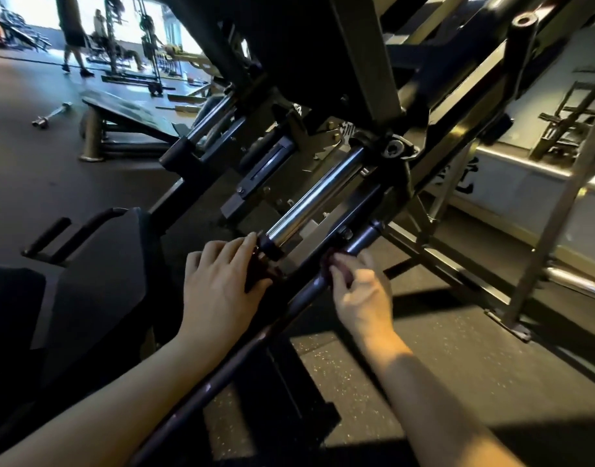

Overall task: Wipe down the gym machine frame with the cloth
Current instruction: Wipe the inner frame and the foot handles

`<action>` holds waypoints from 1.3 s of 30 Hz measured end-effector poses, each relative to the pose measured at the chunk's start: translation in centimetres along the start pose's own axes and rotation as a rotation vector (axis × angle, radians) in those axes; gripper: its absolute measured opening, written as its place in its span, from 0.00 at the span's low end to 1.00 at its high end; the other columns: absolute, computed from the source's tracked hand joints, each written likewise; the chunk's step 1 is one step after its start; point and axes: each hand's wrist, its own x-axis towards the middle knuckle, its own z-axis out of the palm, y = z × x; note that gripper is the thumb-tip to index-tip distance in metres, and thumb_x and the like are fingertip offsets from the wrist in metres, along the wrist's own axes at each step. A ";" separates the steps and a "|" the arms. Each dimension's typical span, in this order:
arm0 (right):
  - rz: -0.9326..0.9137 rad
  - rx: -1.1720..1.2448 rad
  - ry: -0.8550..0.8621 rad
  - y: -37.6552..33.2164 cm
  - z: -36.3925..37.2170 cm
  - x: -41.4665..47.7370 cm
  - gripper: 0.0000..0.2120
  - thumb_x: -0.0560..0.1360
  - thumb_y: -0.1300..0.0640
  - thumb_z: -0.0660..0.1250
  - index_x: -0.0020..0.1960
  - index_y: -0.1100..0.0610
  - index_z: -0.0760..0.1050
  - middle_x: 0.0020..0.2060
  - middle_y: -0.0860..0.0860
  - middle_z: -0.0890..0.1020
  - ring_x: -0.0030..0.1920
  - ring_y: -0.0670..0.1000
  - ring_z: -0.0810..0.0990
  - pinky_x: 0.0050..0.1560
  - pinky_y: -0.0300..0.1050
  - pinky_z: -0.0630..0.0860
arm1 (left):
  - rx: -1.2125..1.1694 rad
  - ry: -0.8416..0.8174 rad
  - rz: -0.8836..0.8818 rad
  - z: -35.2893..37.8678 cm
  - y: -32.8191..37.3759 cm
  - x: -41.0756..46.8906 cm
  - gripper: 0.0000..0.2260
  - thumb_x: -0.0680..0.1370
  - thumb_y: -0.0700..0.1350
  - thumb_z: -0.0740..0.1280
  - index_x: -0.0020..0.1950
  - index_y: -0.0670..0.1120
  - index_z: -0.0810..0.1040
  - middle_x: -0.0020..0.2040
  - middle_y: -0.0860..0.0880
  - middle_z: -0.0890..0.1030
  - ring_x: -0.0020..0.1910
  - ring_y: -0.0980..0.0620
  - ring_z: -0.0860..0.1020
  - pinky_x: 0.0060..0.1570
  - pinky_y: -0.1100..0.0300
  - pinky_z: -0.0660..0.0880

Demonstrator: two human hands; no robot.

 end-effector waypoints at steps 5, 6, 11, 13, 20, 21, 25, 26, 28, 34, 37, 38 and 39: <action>-0.268 -0.124 -0.269 -1.6 2.8 -5.2 0.13 0.82 0.50 0.63 0.65 0.48 0.78 0.58 0.46 0.74 0.53 0.45 0.78 0.55 0.44 0.79 | 0.010 -0.013 -0.067 -0.6 -0.4 -0.5 0.29 0.76 0.58 0.71 0.74 0.46 0.73 0.67 0.48 0.80 0.67 0.46 0.74 0.63 0.48 0.66; -0.286 -0.142 -0.284 -1.2 1.8 -4.1 0.12 0.82 0.50 0.63 0.64 0.47 0.78 0.58 0.46 0.73 0.53 0.45 0.78 0.54 0.43 0.79 | 0.010 -0.008 -0.094 -0.6 -0.5 -0.6 0.29 0.77 0.58 0.70 0.73 0.46 0.74 0.65 0.48 0.81 0.66 0.46 0.74 0.63 0.48 0.65; 0.001 -0.103 -0.001 0.0 -2.8 1.4 0.13 0.82 0.53 0.65 0.65 0.51 0.77 0.63 0.55 0.77 0.61 0.54 0.80 0.59 0.39 0.72 | -0.040 0.026 -0.144 -0.5 -0.4 -1.4 0.25 0.77 0.54 0.73 0.71 0.46 0.76 0.56 0.48 0.85 0.61 0.47 0.77 0.60 0.50 0.64; 0.009 -0.114 -0.039 -1.0 -1.3 0.1 0.13 0.82 0.53 0.65 0.65 0.53 0.77 0.63 0.55 0.77 0.62 0.55 0.79 0.63 0.45 0.74 | -0.057 0.046 -0.163 -0.4 -0.2 -1.4 0.24 0.76 0.53 0.74 0.70 0.47 0.77 0.55 0.49 0.86 0.59 0.47 0.77 0.60 0.50 0.64; -0.284 -0.020 -0.384 -1.7 1.1 -2.7 0.15 0.84 0.54 0.60 0.65 0.58 0.78 0.54 0.49 0.79 0.55 0.53 0.79 0.51 0.30 0.70 | -0.013 0.025 -0.203 -0.6 0.1 -1.0 0.24 0.75 0.53 0.75 0.70 0.48 0.78 0.54 0.49 0.85 0.59 0.48 0.78 0.64 0.49 0.65; -0.289 -0.105 -0.341 -1.0 0.2 -1.3 0.15 0.85 0.52 0.59 0.65 0.57 0.78 0.54 0.50 0.80 0.54 0.54 0.80 0.50 0.31 0.70 | -0.022 0.025 -0.209 -0.5 0.2 -1.0 0.24 0.75 0.53 0.75 0.70 0.48 0.78 0.53 0.49 0.85 0.59 0.48 0.78 0.64 0.49 0.65; -0.141 -0.202 0.049 1.4 -1.4 2.1 0.12 0.83 0.49 0.63 0.64 0.49 0.77 0.56 0.47 0.74 0.49 0.44 0.75 0.48 0.38 0.68 | -0.051 0.046 -0.233 -0.2 0.2 -1.1 0.24 0.74 0.52 0.77 0.69 0.49 0.79 0.52 0.50 0.85 0.57 0.49 0.78 0.66 0.49 0.66; -0.148 -0.176 0.052 1.2 -0.6 1.6 0.11 0.82 0.49 0.64 0.63 0.49 0.77 0.53 0.45 0.73 0.49 0.44 0.76 0.47 0.38 0.69 | -0.052 0.052 -0.235 -0.1 0.2 -1.1 0.24 0.74 0.52 0.77 0.69 0.49 0.79 0.52 0.50 0.85 0.57 0.49 0.78 0.66 0.49 0.66; -0.149 -0.146 0.004 0.3 1.7 -0.9 0.09 0.81 0.50 0.66 0.60 0.48 0.78 0.50 0.44 0.73 0.49 0.46 0.78 0.46 0.40 0.74 | -0.045 0.057 -0.241 0.1 0.1 -1.2 0.24 0.74 0.53 0.76 0.69 0.49 0.78 0.53 0.51 0.85 0.57 0.50 0.77 0.67 0.49 0.65; -0.451 -0.089 -0.378 -0.4 5.3 -5.6 0.12 0.83 0.51 0.61 0.64 0.50 0.77 0.57 0.49 0.76 0.56 0.55 0.80 0.54 0.45 0.77 | -0.012 0.045 -0.238 0.0 0.2 -1.2 0.25 0.75 0.54 0.75 0.71 0.50 0.77 0.55 0.50 0.85 0.59 0.49 0.77 0.67 0.49 0.65; -0.354 -0.130 -0.155 1.0 1.4 -0.5 0.13 0.83 0.50 0.60 0.61 0.52 0.79 0.50 0.47 0.78 0.52 0.54 0.82 0.48 0.38 0.74 | -0.033 0.043 -0.235 0.0 0.1 -1.1 0.24 0.75 0.54 0.75 0.70 0.50 0.78 0.54 0.49 0.85 0.59 0.49 0.77 0.67 0.50 0.64; -0.290 -0.145 -0.022 1.8 0.4 0.6 0.12 0.82 0.50 0.61 0.62 0.51 0.79 0.52 0.48 0.78 0.48 0.49 0.80 0.47 0.39 0.73 | -0.038 0.046 -0.238 0.0 0.1 -1.2 0.24 0.75 0.53 0.76 0.70 0.50 0.78 0.53 0.49 0.85 0.59 0.49 0.77 0.66 0.50 0.65; -0.242 -0.156 0.062 2.3 -0.6 1.2 0.12 0.82 0.50 0.63 0.64 0.50 0.79 0.54 0.48 0.77 0.46 0.44 0.76 0.46 0.40 0.73 | -0.043 0.049 -0.237 0.1 0.2 -1.2 0.24 0.75 0.53 0.76 0.70 0.50 0.78 0.53 0.49 0.85 0.58 0.49 0.77 0.66 0.50 0.64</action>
